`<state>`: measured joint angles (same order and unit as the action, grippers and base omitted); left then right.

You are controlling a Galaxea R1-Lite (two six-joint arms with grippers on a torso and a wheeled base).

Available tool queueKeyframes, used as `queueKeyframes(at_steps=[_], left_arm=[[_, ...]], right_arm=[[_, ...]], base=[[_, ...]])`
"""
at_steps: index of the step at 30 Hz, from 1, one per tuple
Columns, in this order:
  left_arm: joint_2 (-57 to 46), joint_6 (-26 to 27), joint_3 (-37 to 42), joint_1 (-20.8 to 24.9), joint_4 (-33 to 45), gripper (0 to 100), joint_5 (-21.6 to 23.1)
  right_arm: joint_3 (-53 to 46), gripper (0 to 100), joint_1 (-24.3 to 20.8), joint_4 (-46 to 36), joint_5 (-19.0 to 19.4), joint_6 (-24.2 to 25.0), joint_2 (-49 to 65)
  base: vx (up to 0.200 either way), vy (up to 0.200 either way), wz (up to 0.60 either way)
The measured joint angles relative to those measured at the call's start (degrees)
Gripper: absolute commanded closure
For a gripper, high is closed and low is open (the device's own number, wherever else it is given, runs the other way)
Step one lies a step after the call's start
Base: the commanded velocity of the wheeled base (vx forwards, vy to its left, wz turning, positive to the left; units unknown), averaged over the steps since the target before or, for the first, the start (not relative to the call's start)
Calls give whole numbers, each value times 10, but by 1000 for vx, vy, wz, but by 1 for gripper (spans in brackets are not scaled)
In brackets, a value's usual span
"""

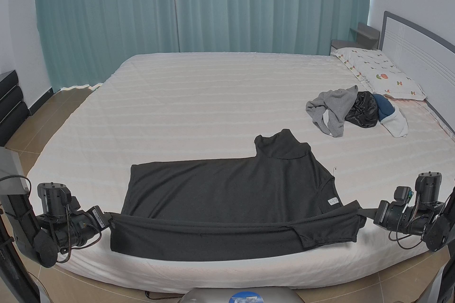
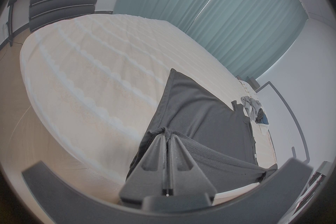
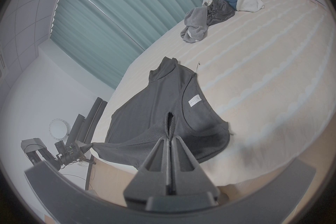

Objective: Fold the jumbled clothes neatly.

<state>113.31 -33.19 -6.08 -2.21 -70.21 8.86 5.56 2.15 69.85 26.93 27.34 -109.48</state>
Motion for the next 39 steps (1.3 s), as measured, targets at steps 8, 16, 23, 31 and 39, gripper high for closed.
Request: queueKeyframes(at_steps=[8, 16, 23, 31, 39], left_arm=[[41, 0, -36, 2, 0, 100, -1], [75, 0, -64, 7, -1, 100, -1], [102, 0, -83, 8, -1, 100, -1], [127, -2, -99, 8, -1, 100, 0], [144, -4, -108, 8, -1, 100, 0]], right_arm=[[47, 100, -3, -4, -7, 0, -47], [73, 100, -3, -4, -8, 0, -89], [92, 100, -5, -4, -8, 1, -116], [111, 100, -6, -3, -8, 1, -138], [124, 100, -7, -1, -7, 6, -153]], base=[[0, 0, 0], [0, 0, 0], [0, 0, 0], [0, 0, 0], [0, 0, 0]])
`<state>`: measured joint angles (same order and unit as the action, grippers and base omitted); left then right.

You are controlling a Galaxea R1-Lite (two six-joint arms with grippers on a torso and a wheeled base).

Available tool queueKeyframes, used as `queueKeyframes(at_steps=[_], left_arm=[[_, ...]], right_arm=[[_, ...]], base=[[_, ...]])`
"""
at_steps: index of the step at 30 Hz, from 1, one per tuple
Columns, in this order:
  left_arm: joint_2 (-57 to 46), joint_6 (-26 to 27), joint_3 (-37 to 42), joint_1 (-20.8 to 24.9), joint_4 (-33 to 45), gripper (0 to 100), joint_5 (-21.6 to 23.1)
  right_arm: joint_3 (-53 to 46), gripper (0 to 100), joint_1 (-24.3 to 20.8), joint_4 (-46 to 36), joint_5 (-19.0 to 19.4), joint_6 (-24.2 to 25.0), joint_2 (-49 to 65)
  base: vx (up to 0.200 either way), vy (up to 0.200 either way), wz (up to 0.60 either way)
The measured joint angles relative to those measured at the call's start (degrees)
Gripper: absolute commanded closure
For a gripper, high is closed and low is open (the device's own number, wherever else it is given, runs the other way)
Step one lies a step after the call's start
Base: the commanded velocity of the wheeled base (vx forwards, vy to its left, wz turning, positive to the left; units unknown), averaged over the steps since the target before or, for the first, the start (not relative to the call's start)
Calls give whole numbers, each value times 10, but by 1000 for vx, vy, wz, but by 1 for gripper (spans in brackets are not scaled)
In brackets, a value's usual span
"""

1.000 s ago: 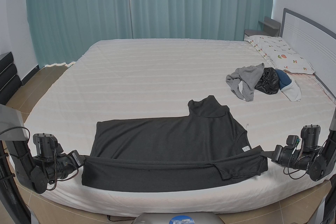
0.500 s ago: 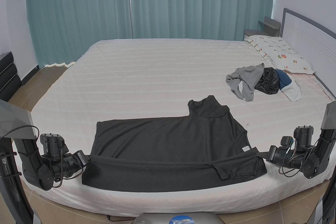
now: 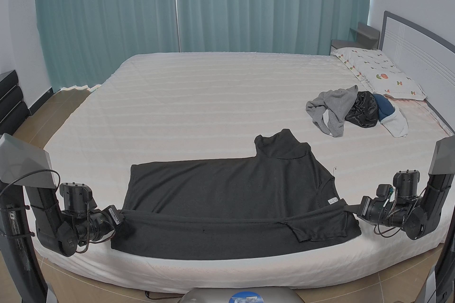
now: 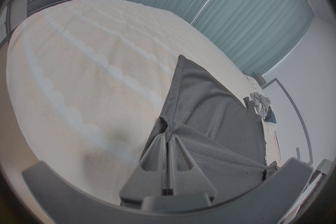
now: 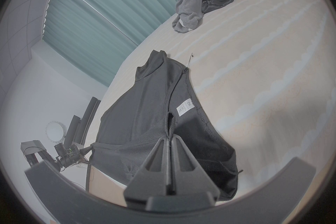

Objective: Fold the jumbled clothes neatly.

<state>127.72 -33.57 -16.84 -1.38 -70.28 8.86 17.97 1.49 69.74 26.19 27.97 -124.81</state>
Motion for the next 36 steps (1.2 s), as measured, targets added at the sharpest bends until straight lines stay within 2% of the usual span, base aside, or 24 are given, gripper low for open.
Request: queueKeyframes(at_steps=[2, 3, 8, 9, 19, 27, 36], left_arm=[[3, 0, -3, 0, 0, 100, 0], [4, 0, -4, 0, 0, 0, 0], [7, -1, -5, 4, 0, 0, 0], [8, -1, -5, 5, 0, 0, 0], [6, -2, -3, 5, -2, 0, -1], [-25, 1, 13, -7, -3, 0, -2], [-83, 15, 42, -13, -4, 0, -3]], right_arm=[[2, 100, 0, 2, 0, 0, -4], [3, 100, 0, 2, 0, 0, -5], [4, 100, 0, 3, 1, 1, -11], [4, 0, 0, 3, 1, 1, -12], [4, 0, 0, 6, 2, 6, -12], [-4, 0, 3, 20, 4, 66, 14], [-18, 0, 8, 21, 7, 76, 31]], base=[[0, 0, 0], [0, 0, 0], [0, 0, 0], [0, 0, 0], [0, 0, 0], [0, 0, 0], [0, 0, 0]])
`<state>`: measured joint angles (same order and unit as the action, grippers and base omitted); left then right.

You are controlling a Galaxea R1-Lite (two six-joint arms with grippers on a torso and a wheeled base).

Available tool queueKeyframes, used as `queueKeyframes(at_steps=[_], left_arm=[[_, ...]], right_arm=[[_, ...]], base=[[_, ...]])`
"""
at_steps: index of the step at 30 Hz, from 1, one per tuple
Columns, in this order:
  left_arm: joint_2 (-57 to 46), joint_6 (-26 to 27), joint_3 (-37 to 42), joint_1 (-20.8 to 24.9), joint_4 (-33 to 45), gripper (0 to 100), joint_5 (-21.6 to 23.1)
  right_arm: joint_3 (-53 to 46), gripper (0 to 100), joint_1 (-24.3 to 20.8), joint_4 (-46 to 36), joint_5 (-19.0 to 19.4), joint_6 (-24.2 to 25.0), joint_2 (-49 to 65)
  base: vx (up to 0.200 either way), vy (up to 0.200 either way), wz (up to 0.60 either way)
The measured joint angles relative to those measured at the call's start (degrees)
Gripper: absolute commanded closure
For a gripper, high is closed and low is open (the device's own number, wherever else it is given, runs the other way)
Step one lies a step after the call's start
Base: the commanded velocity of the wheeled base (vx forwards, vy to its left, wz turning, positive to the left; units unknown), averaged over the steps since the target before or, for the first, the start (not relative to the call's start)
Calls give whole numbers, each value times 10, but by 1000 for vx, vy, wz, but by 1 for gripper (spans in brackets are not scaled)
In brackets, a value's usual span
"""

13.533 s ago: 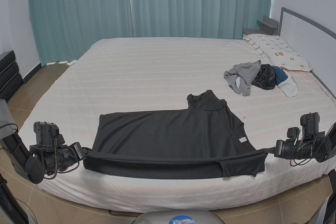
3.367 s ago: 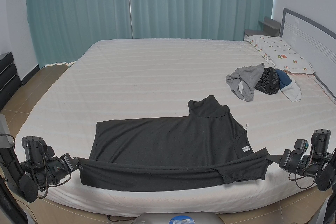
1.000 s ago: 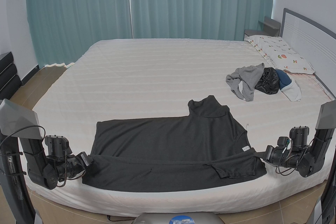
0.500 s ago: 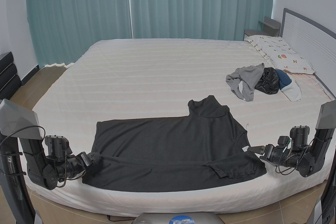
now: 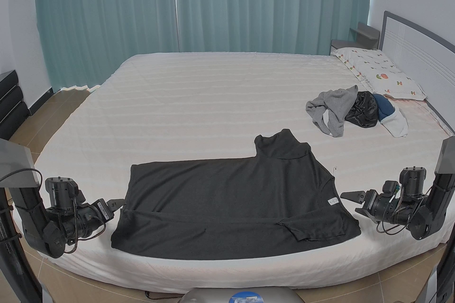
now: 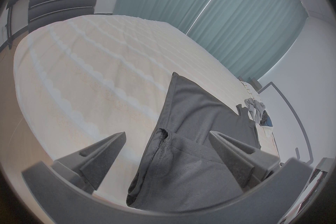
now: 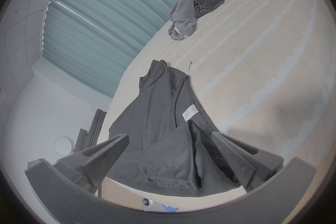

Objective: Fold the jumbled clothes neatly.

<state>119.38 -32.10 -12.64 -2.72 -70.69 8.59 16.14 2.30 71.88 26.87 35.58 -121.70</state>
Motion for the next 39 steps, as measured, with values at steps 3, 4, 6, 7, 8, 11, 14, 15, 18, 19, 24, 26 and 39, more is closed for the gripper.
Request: queueKeyframes(at_steps=[3, 4, 6, 7, 8, 11, 14, 15, 18, 19, 24, 26, 39], left_arm=[[-8, 1, 3, 1, 0, 0, -9], [-9, 2, 4, 1, 0, 0, -15], [-11, 3, 4, 1, 0, 0, -26], [-11, 3, 4, 1, -1, 0, -29], [-12, 3, 4, 1, -1, 0, -29], [-13, 2, 5, 1, -1, 0, -30], [-13, 4, 6, 1, -1, 0, -30], [-13, 4, 6, 2, -1, 0, -29], [-13, 4, 6, 2, -1, 0, -30], [-13, 3, 5, 2, -1, 0, -30], [-13, 3, 5, 2, -1, 0, -30], [-13, 2, 5, 3, -1, 0, -30], [-14, -1, 5, 9, -1, 0, -31]], right_arm=[[-1, 0, 1, 0, 0, 0, 2], [-2, 0, 1, 0, 0, 0, 3], [-3, 0, 1, 0, 0, 0, 4], [-3, 0, 1, 0, 0, 0, 4], [-3, 0, 1, 0, 0, 0, 4], [-5, 0, 1, 0, 0, 0, 5], [-6, 0, 1, 1, 0, 0, 6], [-7, 0, 1, 1, 0, 0, 6], [-6, 0, 0, 1, 0, 0, 6], [-6, 0, 0, 1, -1, 0, 7], [-6, 0, 0, 2, -1, -1, 8], [-6, 0, 0, 2, -1, -1, 8], [-5, 0, -2, 3, -2, -1, 8]], base=[[0, 0, 0], [0, 0, 0], [0, 100, 0], [0, 200, 0], [0, 200, 0], [0, 200, 0], [0, 0, 0], [0, 0, 0], [0, 0, 0], [0, 0, 0], [0, 0, 0], [0, 0, 0], [0, -92, 0]])
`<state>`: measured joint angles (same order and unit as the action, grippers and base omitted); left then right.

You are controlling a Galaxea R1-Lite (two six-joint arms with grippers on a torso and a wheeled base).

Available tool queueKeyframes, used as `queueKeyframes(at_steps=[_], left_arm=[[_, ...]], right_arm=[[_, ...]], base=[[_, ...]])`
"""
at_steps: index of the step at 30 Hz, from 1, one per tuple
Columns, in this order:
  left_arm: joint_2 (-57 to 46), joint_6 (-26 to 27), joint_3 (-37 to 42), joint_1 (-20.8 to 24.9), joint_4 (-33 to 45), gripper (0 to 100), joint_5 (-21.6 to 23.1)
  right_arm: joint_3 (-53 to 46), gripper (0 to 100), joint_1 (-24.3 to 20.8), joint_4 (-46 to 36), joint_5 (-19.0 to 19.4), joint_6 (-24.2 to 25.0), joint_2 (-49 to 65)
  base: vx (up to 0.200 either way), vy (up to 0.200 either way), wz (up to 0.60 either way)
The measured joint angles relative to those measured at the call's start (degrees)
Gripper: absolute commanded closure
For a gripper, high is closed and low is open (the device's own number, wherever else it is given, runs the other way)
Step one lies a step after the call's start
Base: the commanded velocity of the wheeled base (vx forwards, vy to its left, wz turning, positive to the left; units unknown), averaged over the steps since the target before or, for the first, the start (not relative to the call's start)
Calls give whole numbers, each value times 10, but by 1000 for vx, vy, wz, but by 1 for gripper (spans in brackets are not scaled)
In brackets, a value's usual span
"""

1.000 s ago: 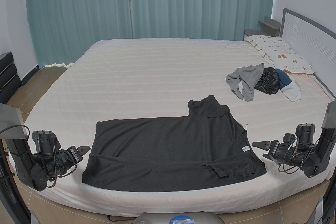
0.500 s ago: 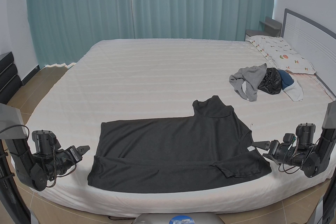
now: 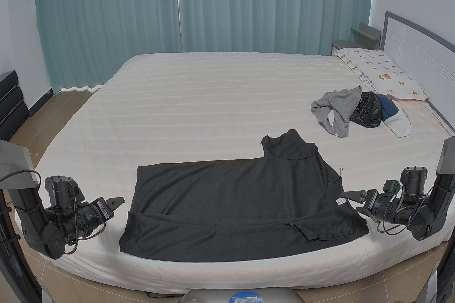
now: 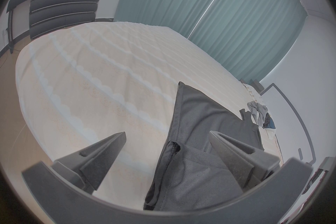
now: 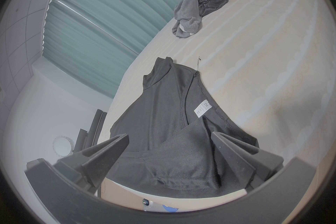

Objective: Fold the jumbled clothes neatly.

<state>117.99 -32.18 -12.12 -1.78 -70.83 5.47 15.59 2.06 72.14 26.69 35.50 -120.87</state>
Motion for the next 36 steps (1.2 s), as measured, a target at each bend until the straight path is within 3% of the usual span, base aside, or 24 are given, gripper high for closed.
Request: queueKeyframes(at_steps=[11, 17, 25, 36], left_arm=[[-5, -19, 1, 16, 0, 0, -1], [-8, -24, -2, 22, 0, 0, -1], [-10, -22, -10, 26, 0, 0, 0], [4, -26, -75, 25, 8, 0, 6]], right_arm=[[4, 0, -5, 0, -2, 0, 0], [3, 0, -6, 0, -2, 0, 0], [3, 0, -6, 0, -2, 0, 0], [3, 0, -5, 0, -2, 0, 0]], base=[[0, 0, 0], [200, -100, 0], [0, 0, 0], [0, 0, 0]])
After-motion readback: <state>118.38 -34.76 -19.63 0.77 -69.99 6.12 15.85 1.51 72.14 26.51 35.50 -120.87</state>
